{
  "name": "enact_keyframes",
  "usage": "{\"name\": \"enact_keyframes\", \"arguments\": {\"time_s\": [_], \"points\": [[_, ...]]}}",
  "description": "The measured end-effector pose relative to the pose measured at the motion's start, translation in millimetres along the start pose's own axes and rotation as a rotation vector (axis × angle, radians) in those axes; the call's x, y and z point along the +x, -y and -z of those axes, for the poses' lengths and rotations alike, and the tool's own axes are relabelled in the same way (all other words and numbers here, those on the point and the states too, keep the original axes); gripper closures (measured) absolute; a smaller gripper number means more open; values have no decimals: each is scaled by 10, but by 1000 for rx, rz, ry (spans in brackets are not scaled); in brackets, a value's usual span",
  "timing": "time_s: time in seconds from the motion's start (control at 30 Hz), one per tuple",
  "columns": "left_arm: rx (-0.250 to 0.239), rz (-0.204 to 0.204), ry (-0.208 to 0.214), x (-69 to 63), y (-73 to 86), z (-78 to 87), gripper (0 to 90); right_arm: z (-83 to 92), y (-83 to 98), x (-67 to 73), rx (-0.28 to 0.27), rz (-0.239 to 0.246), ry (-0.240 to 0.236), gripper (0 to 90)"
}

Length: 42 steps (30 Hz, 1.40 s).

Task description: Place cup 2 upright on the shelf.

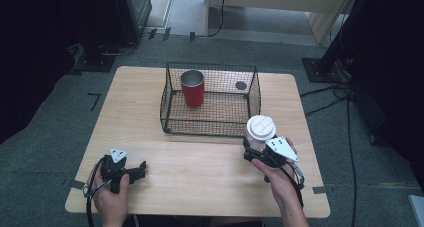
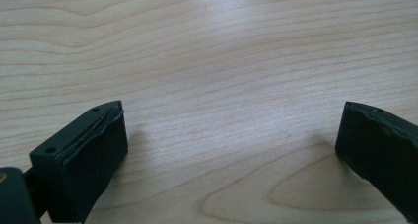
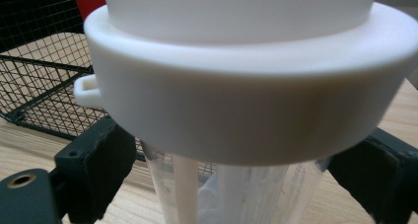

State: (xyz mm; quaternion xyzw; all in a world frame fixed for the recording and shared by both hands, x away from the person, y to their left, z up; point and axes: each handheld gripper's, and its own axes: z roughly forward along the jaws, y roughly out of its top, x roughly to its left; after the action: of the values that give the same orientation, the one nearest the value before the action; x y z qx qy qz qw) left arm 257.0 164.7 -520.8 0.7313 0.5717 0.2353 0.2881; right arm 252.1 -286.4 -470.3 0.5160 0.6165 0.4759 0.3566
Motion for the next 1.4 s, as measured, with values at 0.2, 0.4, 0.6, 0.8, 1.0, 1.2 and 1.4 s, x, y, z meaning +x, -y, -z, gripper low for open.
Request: {"name": "enact_keyframes", "arguments": {"time_s": [0.2,0.4,0.6,0.8,1.0,1.2,1.4], "points": [[0,0,0,0,0,0,0,-21,1,6,-5,2,20,154],[0,0,0,0,0,0,0,-7,13,12,-20,4,23,160],[0,0,0,0,0,0,0,43,18,34,-58,-10,14,161],[0,0,0,0,0,0,0,122,-80,71,-129,-5,4,161],[-2,2,0,-1,0,-1,0,189,-191,141,-181,1,-17,162],[-2,2,0,-1,0,-1,0,229,-286,219,-245,9,-12,162],[-3,2,0,-1,0,-2,0,258,-375,268,-316,-2,-25,162]]}}
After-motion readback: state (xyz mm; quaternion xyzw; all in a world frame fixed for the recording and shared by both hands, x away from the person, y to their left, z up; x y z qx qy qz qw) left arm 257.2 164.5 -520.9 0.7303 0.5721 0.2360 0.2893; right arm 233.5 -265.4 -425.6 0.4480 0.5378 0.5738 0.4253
